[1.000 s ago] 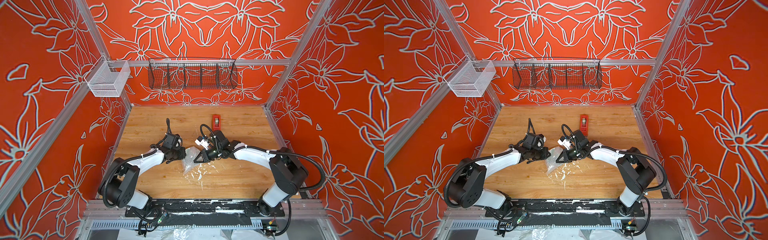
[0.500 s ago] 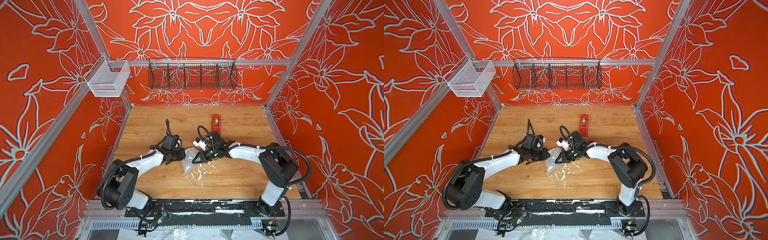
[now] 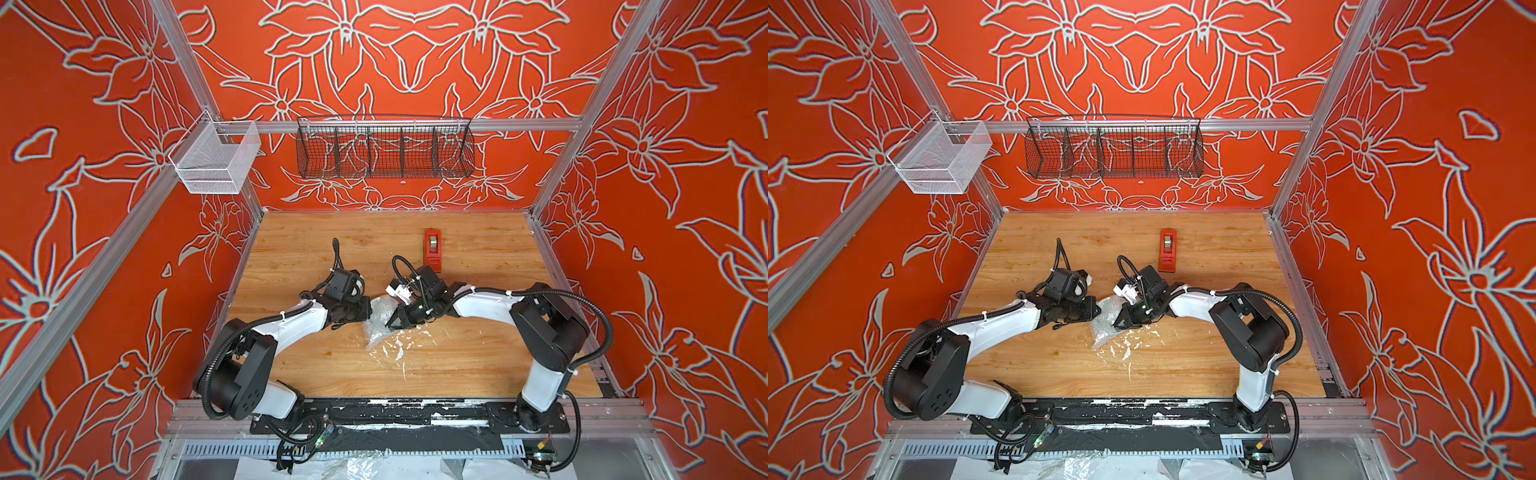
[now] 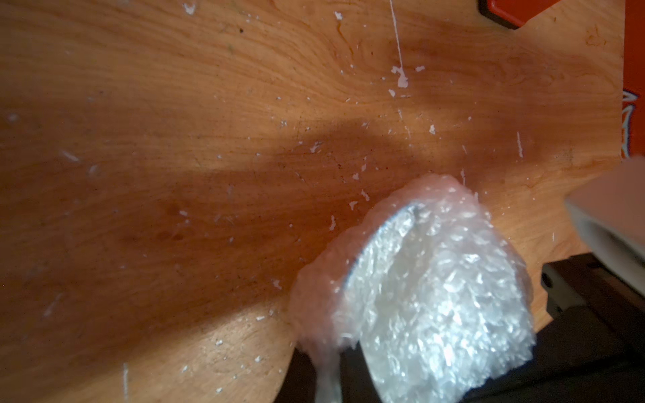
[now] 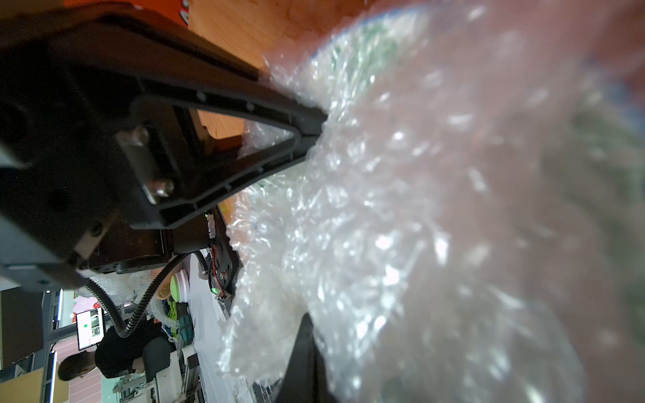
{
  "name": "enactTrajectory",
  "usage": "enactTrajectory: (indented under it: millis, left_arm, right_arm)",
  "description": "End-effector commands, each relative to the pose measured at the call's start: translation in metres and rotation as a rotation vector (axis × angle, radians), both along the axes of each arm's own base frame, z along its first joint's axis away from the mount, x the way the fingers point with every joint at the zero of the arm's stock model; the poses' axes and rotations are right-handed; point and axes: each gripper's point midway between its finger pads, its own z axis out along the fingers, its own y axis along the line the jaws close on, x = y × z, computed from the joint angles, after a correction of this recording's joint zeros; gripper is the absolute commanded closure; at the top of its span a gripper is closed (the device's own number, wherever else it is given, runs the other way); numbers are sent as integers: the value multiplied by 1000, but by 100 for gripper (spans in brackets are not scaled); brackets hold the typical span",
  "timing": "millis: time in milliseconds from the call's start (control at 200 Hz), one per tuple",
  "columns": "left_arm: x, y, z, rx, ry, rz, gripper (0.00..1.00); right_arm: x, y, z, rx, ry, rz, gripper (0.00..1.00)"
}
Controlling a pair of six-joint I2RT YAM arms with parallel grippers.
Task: Wrap bowls in bubble wrap
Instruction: Stick the tape on the bubble wrap.
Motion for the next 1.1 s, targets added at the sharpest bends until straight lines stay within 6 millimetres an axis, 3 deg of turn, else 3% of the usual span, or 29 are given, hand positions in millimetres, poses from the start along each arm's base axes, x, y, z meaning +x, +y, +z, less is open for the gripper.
enactTrajectory:
  millis: [0,250,751,951,1091]
  left_arm:
    - [0,-5,2,-15,-1,-6,100]
    - [3,-4,-1,-5,15,12,100]
    - [4,-4,0,-4,22,17,100]
    - [3,-4,1,-5,20,15,100]
    - [3,-4,2,-7,15,14,100]
  right_arm:
    - [-6,-5,-6,-23,-32,15,98]
    - [-16,-13,-1,-18,-87,59,78]
    - [-11,-24,15,-37,-181,18,71]
    - [-6,-30,30,-38,-236,-32,63]
    - [-5,-36,38,-50,-261,-64,62]
